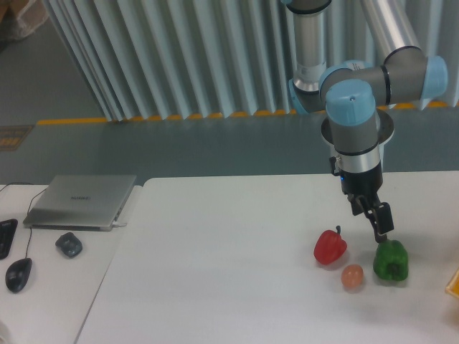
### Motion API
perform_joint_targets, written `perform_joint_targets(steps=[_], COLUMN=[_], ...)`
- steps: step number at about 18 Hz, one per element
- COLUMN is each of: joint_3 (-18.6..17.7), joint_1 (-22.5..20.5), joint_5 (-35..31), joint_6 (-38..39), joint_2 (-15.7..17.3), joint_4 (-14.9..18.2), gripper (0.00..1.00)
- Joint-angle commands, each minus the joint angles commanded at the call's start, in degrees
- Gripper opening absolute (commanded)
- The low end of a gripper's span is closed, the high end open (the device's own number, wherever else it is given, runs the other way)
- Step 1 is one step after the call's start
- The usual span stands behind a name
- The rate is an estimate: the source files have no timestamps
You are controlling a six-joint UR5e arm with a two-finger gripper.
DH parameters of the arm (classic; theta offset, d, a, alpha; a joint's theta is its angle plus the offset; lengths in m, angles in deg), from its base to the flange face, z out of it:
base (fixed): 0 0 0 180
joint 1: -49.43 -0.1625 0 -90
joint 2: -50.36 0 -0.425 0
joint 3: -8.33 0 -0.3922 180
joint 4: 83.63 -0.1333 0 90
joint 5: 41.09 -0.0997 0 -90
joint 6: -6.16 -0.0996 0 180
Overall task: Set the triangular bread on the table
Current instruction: 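Raise the open gripper up from above the green pepper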
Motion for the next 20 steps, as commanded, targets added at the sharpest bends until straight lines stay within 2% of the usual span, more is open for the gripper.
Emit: perform_joint_targets(steps=[6, 12, 20], joint_3=[0.3, -0.2, 0.2], joint_1=[-1.4, -0.9, -5.1], joint_5=[1.8, 1.4, 1.2], joint_6=[0.0, 1.0, 1.1], joint_2=[0.4, 0.4, 0.9], joint_4=[-0.4, -0.4, -1.5], gripper=[1.0, 1.0, 1.0])
